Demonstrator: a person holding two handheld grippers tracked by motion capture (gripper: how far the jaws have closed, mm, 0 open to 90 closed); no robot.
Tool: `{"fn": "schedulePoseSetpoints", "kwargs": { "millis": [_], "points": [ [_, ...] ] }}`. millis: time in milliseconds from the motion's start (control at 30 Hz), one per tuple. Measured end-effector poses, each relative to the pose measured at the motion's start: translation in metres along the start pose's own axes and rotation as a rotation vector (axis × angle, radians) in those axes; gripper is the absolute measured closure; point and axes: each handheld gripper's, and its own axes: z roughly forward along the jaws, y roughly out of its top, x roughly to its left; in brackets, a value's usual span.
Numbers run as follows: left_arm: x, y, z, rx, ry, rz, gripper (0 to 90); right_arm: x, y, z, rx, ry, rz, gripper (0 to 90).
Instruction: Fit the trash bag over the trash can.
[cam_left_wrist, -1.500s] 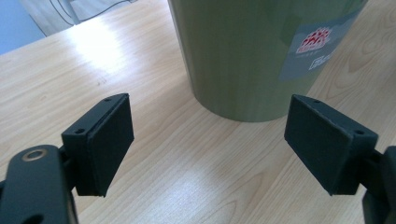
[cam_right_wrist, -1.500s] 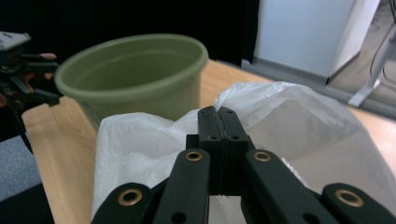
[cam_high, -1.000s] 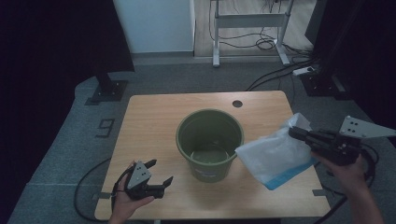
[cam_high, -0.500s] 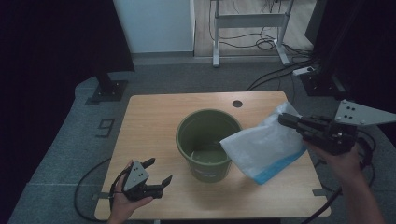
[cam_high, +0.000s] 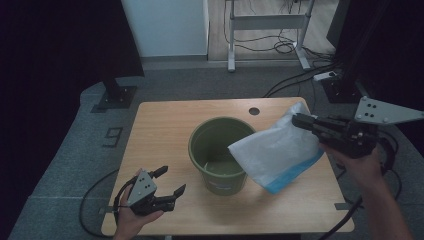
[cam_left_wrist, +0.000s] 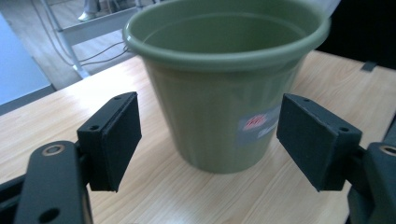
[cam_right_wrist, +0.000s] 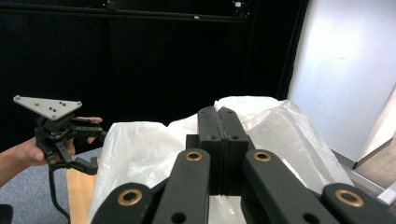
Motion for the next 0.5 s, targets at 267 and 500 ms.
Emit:
{"fn": "schedulePoseSetpoints", "kwargs": {
  "millis": [267,500],
  "points": [
    [-0.01,0.029,0.014,-0.002,-0.029,0.013,24.8,0.004,0.011,0.005,-0.019,0.008,-0.005,89.0],
    [-0.016,0.042,0.034,0.02,-0.078,0.025,26.0,0.003,0.007,0.01,-0.011,0.013,0.004,88.9]
  ]
}}
